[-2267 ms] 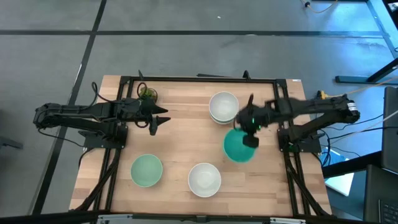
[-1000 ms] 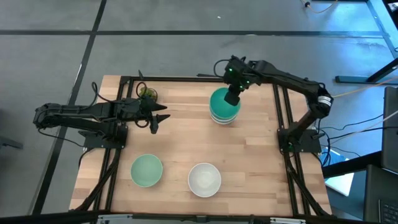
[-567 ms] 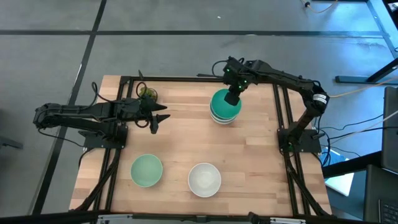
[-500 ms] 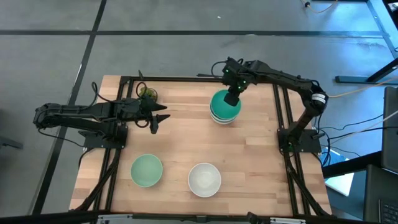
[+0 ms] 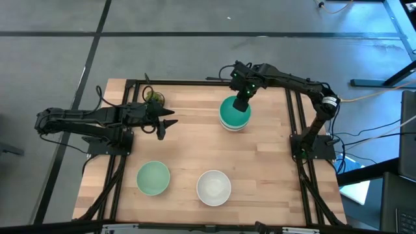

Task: Nest bowls inside each other
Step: Stack the blue bowl on top of the white bowl, then stack the light green bowl on top of the blue bowl

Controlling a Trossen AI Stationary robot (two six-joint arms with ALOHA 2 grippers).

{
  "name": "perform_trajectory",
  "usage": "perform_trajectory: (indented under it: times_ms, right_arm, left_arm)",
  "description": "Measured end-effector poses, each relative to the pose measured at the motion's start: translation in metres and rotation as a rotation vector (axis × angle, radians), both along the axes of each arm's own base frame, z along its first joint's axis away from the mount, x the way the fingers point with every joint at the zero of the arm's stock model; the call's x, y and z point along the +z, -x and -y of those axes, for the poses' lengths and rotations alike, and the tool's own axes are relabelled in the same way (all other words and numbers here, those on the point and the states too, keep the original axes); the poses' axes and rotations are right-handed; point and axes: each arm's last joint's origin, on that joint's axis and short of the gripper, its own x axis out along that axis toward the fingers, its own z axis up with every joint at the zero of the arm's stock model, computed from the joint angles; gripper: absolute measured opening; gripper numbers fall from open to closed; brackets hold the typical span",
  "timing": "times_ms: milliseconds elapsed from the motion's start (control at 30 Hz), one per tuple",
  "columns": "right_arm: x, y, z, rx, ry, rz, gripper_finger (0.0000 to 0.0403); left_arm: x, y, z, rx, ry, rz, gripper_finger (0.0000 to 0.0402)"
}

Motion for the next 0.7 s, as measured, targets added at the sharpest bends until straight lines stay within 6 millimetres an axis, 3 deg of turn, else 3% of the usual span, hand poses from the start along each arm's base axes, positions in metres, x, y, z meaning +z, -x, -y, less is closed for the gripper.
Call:
perform_trajectory:
  times_ms: [333, 700]
  right_arm:
    - [-0.0001, -0.0001, -0.0017, 0.033, -0.046, 0.02, 0.0095]
    - [0.0087, -0.0014, -0.0011, 0.056, -0.036, 0.036, 0.0216]
  left_arm:
    - [-0.0001, 0.0, 0.0, 0.0, 0.0, -0.001, 0.0208]
    - [-0.0001, 0.0, 0.0, 0.0, 0.0, -0.001, 0.0208]
